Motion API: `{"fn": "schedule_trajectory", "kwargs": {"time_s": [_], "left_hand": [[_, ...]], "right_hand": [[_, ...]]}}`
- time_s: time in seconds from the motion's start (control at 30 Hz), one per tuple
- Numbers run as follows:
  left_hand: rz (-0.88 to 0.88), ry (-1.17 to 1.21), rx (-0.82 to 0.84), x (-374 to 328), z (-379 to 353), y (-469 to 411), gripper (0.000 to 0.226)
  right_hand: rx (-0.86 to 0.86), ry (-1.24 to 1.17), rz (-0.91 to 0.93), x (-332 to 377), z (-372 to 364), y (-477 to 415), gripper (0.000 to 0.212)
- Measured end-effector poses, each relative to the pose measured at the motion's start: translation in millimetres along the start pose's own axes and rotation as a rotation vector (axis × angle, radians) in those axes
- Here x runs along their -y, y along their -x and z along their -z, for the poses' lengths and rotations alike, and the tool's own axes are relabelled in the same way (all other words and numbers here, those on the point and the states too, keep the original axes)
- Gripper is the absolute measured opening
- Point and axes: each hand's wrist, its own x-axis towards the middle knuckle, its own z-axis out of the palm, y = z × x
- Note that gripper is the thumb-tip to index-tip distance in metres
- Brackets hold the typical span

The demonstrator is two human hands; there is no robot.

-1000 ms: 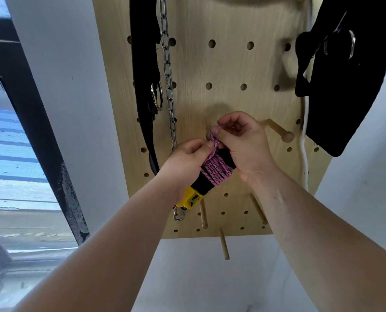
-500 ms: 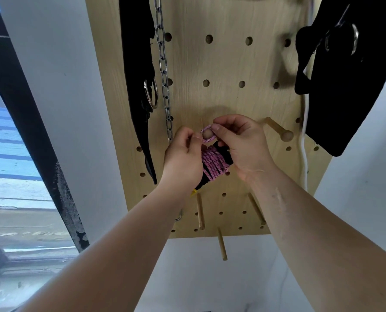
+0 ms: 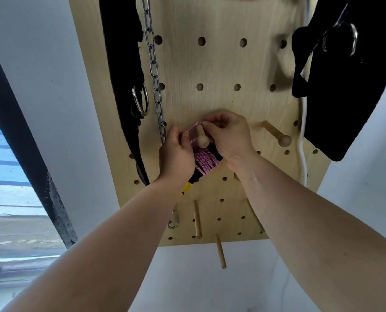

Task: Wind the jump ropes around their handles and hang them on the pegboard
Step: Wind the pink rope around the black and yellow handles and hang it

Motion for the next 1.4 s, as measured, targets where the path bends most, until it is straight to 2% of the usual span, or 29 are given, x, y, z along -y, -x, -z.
{"fn": "schedule_trajectory", "kwargs": {"time_s": [0.2, 0.33, 0.43, 0.57, 0.63, 0.77, 0.9, 1.03, 1.13, 1.27, 1.4], "left_hand": [[-0.096, -0.192, -0.119, 3.9, -8.4, -7.6, 0.023], [-0.08, -0.218, -0.121, 2.5, -10.0, -3.8, 0.019], [-0.037, -0.215, -0.11, -0.3, -9.8, 2.4, 0.02], [0.047, -0.199, -0.051, 0.8, -2.8, 12.0, 0.013], [0.094, -0.201, -0.019, -0.1, 2.5, 16.9, 0.005], [0.135, -0.215, 0.03, -9.7, 15.1, 34.2, 0.007], [0.113, -0.169, -0.014, -22.1, 31.1, 74.1, 0.015], [0.118, -0.221, -0.115, -18.6, 38.2, 120.4, 0.013], [0.209, -0.289, -0.139, -5.7, 36.1, 156.5, 0.013], [0.424, -0.267, -0.103, 12.9, 32.8, 199.1, 0.017], [0.496, -0.317, -0.052, 25.9, 35.6, 219.9, 0.023]], "right_hand": [[-0.039, 0.392, 0.178, -3.1, -1.9, -10.8, 0.006], [-0.066, 0.483, 0.192, -3.5, -4.9, -5.6, 0.001], [-0.006, 0.455, 0.172, -5.9, -3.1, 5.2, 0.002], [0.071, 0.547, 0.201, -4.7, 7.3, 24.6, 0.016], [0.076, 0.533, 0.195, 0.5, 16.7, 33.4, 0.021], [0.057, 0.413, 0.151, 7.2, 48.7, 50.0, 0.021], [0.057, 0.326, 0.119, 3.1, 90.8, 78.1, 0.014], [0.168, 0.283, 0.077, -11.7, 124.8, 110.6, 0.007], [0.25, 0.285, 0.042, -22.7, 141.5, 131.7, 0.009], [0.377, 0.285, -0.048, -44.5, 152.8, 153.4, 0.005], [0.45, 0.283, -0.169, -62.0, 148.3, 162.0, 0.007]]}}
